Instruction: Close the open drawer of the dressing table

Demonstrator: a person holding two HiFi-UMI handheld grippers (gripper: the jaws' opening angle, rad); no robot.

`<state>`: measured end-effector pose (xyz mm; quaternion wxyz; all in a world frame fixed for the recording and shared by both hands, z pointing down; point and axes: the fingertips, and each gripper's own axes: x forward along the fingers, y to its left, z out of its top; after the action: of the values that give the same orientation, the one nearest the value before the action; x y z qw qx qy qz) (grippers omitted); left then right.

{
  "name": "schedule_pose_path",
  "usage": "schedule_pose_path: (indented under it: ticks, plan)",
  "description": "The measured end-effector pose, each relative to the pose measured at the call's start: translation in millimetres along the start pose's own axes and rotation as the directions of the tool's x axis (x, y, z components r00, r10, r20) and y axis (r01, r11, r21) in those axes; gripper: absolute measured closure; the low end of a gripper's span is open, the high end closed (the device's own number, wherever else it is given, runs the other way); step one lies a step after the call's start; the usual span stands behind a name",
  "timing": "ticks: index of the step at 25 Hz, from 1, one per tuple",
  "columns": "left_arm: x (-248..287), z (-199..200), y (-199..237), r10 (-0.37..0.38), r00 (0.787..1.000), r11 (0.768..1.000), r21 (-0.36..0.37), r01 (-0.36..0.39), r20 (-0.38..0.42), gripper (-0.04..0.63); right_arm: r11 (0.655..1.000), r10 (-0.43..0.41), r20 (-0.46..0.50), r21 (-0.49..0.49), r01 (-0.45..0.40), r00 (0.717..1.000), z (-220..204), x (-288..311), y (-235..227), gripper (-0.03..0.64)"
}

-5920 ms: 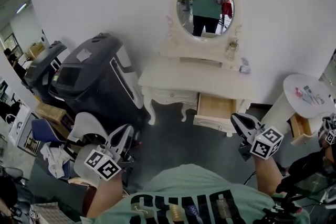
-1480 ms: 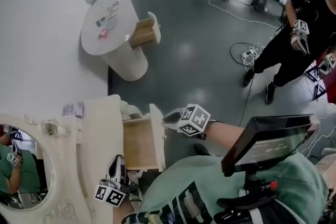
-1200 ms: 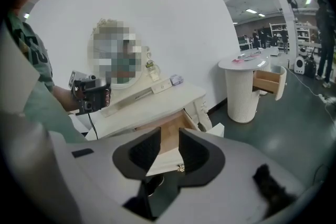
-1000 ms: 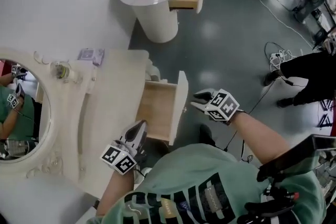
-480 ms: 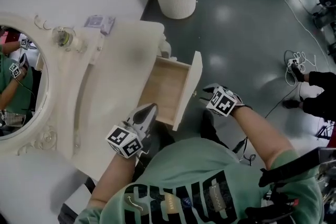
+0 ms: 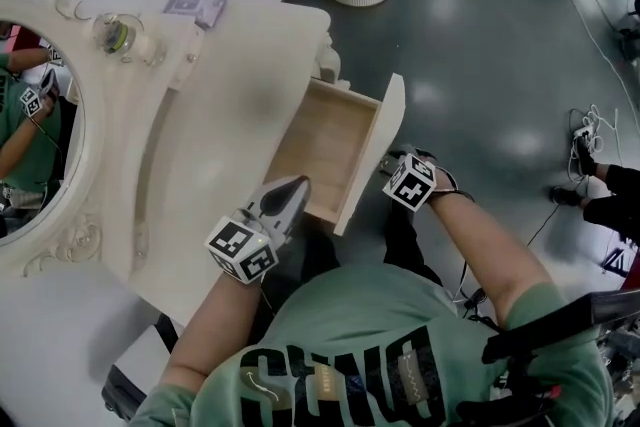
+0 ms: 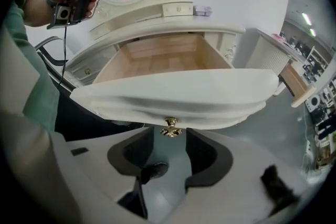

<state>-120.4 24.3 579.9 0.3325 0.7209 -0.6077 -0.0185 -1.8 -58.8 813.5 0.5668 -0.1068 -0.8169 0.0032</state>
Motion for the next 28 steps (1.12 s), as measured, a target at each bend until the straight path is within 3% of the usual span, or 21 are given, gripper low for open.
schedule_pose_path:
  ticks: [6, 11, 28]
  plan:
    - [-1, -11, 8, 0.008, 1.0, 1.0, -0.018, -0.008, -0.003, 0.598, 0.999, -0.029, -0.03, 0.017, 0.029, 0.999, -1, 18, -3, 0.425]
    - [-6, -14, 17, 0.019, 1.0, 0.999, -0.037, -0.019, 0.007, 0.598, 0.998, -0.065, -0.034, -0.002, 0.064, 0.997, 4, 21, -4, 0.466]
    - [-16, -18, 30, 0.036, 0.998, 0.998, -0.059, -0.034, 0.045, 0.598, 0.998, -0.059, -0.035, -0.02, 0.059, 0.998, 15, 27, -3, 0.471]
